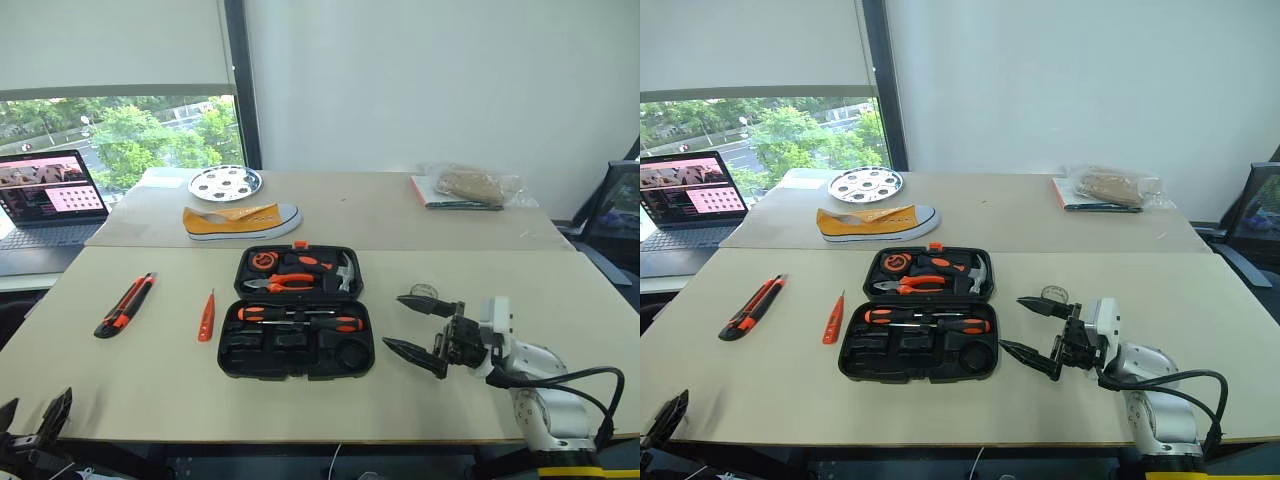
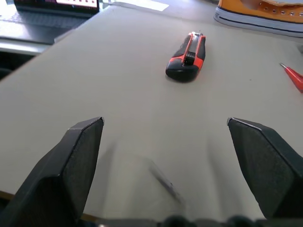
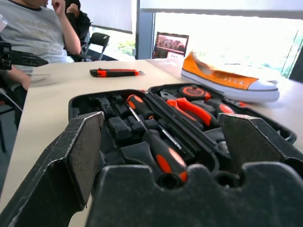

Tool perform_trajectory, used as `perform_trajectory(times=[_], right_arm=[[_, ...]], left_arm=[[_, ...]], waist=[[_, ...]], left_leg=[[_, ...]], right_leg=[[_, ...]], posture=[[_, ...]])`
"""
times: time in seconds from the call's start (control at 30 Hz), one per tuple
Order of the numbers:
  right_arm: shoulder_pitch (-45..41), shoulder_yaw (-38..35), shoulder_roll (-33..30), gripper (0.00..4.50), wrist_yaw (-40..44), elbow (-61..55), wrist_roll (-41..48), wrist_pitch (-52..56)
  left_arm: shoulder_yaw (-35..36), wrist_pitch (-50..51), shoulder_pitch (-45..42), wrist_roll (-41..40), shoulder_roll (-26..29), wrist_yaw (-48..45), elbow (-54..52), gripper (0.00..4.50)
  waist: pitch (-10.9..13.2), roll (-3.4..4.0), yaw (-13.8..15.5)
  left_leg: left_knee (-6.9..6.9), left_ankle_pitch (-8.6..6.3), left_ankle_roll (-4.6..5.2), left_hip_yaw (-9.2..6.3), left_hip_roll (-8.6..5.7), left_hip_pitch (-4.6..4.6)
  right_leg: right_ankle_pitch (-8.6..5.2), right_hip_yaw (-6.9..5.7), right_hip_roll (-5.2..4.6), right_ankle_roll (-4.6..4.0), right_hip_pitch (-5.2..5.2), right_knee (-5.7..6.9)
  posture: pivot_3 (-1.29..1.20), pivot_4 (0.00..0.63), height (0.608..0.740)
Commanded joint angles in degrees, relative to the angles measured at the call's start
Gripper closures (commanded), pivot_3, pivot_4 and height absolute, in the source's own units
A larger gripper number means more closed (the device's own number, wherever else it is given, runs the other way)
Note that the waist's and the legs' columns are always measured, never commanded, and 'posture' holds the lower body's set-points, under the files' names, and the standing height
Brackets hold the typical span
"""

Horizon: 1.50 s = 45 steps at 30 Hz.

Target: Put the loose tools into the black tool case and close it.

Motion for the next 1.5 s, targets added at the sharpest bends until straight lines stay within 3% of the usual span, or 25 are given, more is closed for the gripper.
perform_trajectory(times=[0.03,0.23,0.43,0.53,0.77,1.1,1.13,1.17,1.43,1.47,1.5], right_arm=[[-0.92,-0.73,-0.78,0.02,-0.89,-3.24,1.23,-1.58],[-1.34,0.19,-1.92,0.02,-1.52,-4.2,0.97,-1.06],[-1.52,0.55,-2.44,0.02,-2.72,-4.98,0.73,-0.93],[-1.63,0.51,-2.72,0.02,-3.69,-5.67,0.61,-0.77],[-1.77,1.12,-3.17,0.02,-4.9,-7.32,0.93,-0.09],[-1.31,0.62,-3.63,0.02,-6.45,-9.8,1.77,0.9],[-1.29,0.56,-3.73,0.0,-6.49,-9.93,1.87,0.95],[-1.31,0.49,-3.78,0.0,-6.59,-10.04,1.98,1.06],[-2.24,0.62,-4.07,0.0,-7.09,-10.22,2.4,1.74],[-2.31,0.67,-4.11,0.0,-7.09,-10.22,2.4,1.75],[-2.31,0.69,-4.15,0.0,-7.08,-10.25,2.42,1.78]], left_arm=[[-1.51,7.87,-3.76,-4.99,4.88,1.98,-7.07,0.0],[-13.97,32.6,-18.46,-5.85,15.77,16.76,-12.74,0.0],[-22.19,46.01,-33.76,-5.48,13.47,26.56,-10.64,0.0],[-27.82,47.36,-39.93,-1.65,10.38,28.78,-7.62,0.0],[-37.06,46.79,-45.33,7.27,6.58,28.88,-2.62,0.0],[-36.02,46.32,-45.83,11.61,3.82,26.17,0.13,0.0],[-36.05,46.34,-45.92,11.95,3.83,25.81,0.3,0.53],[-35.82,46.54,-46.02,12.02,3.55,25.55,0.45,0.7],[-36.06,48.08,-45.96,12.91,1.67,22.94,2.23,3.72],[-35.91,47.9,-45.85,13.17,1.72,22.66,2.45,4.03],[-35.56,47.6,-45.68,13.43,1.74,22.52,2.56,4.06]], waist=[[0.0,-0.04,0.43],[-0.01,-0.03,1.1],[0.0,0.0,0.23],[0.02,0.0,0.54],[0.01,0.0,0.69],[0.0,0.02,1.27],[0.0,0.02,1.31],[0.0,0.02,1.32],[-0.02,0.06,1.56],[-0.02,0.06,1.59],[-0.02,0.07,1.58]], left_leg=[[0.0,0.06,-0.06,-0.08,-0.01,-0.02],[-0.02,0.32,-0.5,-0.09,-0.07,-0.02],[-0.07,0.37,-0.61,-0.05,-0.03,0.01],[-0.06,0.39,-0.64,-0.06,-0.1,-0.01],[-0.04,0.44,-0.73,-0.02,-0.16,0.07],[-0.01,0.47,-0.74,-0.04,-0.18,0.17],[-0.01,0.47,-0.74,-0.04,-0.18,0.19],[-0.01,0.47,-0.74,-0.05,-0.18,0.21],[0.0,0.49,-0.71,-0.08,-0.22,0.2],[0.0,0.49,-0.7,-0.09,-0.23,0.2],[0.0,0.5,-0.69,-0.09,-0.23,0.2]], right_leg=[[0.04,-0.01,0.02,-0.09,0.0,0.02],[0.18,0.03,0.02,-0.32,0.05,0.01],[0.19,0.03,0.08,-0.31,0.02,0.01],[0.17,-0.04,0.09,-0.31,0.02,0.01],[0.17,0.04,0.09,-0.3,0.04,0.12],[0.17,0.19,0.05,-0.3,0.1,0.29],[0.17,0.2,0.05,-0.3,0.12,0.3],[0.17,0.19,0.06,-0.3,0.13,0.3],[0.16,0.18,0.01,-0.3,0.16,0.3],[0.16,0.18,0.0,-0.29,0.16,0.3],[0.16,0.18,-0.01,-0.29,0.17,0.3]], posture=[[0.0,0.15,0.74],[0.0,0.15,0.74],[0.0,0.15,0.74],[0.0,0.15,0.74],[0.0,0.15,0.74],[0.0,0.15,0.74],[0.0,0.15,0.74],[0.0,0.15,0.74],[0.0,0.15,0.74],[0.0,0.15,0.74],[0.0,0.15,0.74]])
